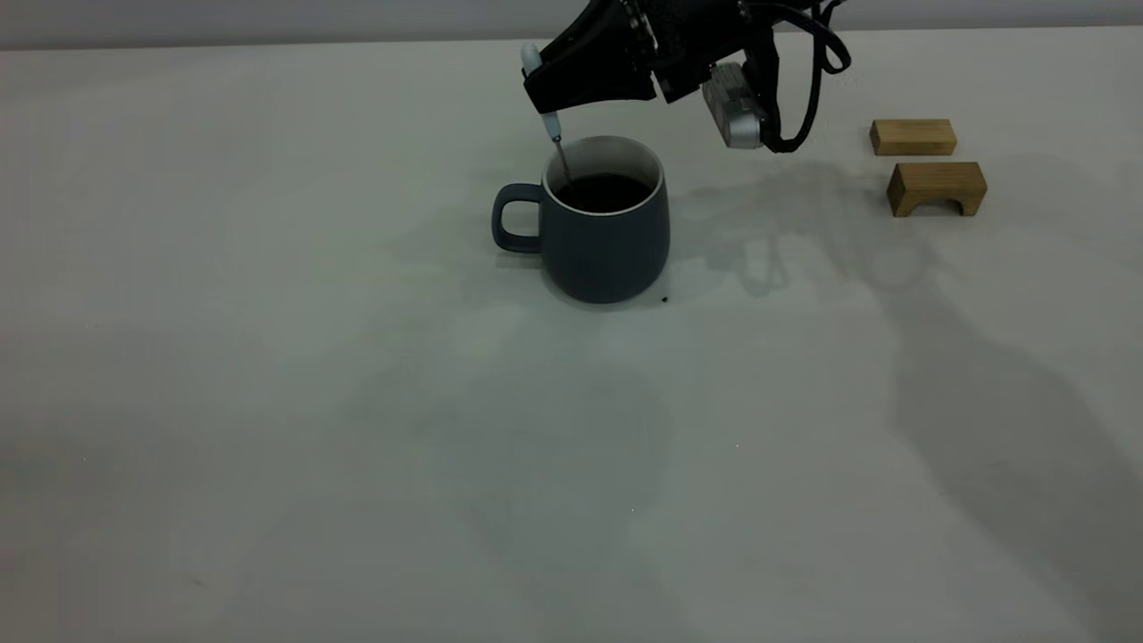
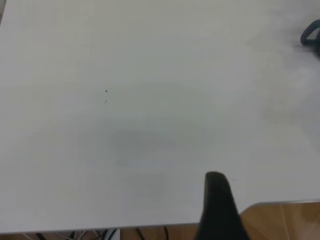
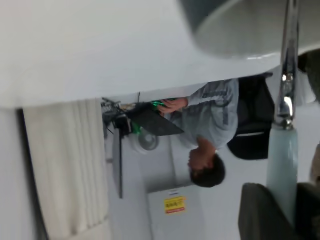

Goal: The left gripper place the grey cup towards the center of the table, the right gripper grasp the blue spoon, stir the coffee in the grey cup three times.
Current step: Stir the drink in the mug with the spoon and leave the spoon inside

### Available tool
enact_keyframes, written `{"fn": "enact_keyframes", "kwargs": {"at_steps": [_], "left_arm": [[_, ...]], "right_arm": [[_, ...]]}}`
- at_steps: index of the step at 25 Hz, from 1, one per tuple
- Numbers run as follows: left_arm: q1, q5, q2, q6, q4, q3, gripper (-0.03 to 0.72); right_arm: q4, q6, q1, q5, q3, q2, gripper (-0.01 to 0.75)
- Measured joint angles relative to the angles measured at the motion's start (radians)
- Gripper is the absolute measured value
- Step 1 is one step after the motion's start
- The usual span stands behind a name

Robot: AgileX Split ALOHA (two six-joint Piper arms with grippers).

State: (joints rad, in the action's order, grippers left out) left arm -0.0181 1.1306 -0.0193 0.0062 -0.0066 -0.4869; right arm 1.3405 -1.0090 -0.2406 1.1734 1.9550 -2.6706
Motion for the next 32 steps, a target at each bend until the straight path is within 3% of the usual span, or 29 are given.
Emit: {"fn": "enact_keyframes", "kwargs": {"at_steps": [5,9,18,22,27,32], "left_arm": [[0.000,0.000,0.000,0.000,0.000,0.000,0.563],[0.000,0.000,0.000,0.000,0.000,0.000,0.563],[0.000,0.000,0.000,0.000,0.000,0.000,0.563],[0.000,0.000,0.000,0.000,0.000,0.000,0.563],[0.000,0.000,0.000,0.000,0.000,0.000,0.563],[0.000,0.000,0.000,0.000,0.000,0.000,0.563]], "right_arm": [[-0.019,0.161,0.007,-0.001,0.000,0.000,0.145],[-0.098,0.185,0.029,-0.002,0.000,0.000,0.145],[-0.158,-0.123,0.035,0.005,0.001,0.002,0.145],[-0.097,-0.162,0.020,0.004,0.000,0.000,0.145],[0.011,-0.037,0.010,0.003,0.000,0.000,0.145],[-0.002,0.096,0.011,-0.002,0.000,0.000,0.145]]}}
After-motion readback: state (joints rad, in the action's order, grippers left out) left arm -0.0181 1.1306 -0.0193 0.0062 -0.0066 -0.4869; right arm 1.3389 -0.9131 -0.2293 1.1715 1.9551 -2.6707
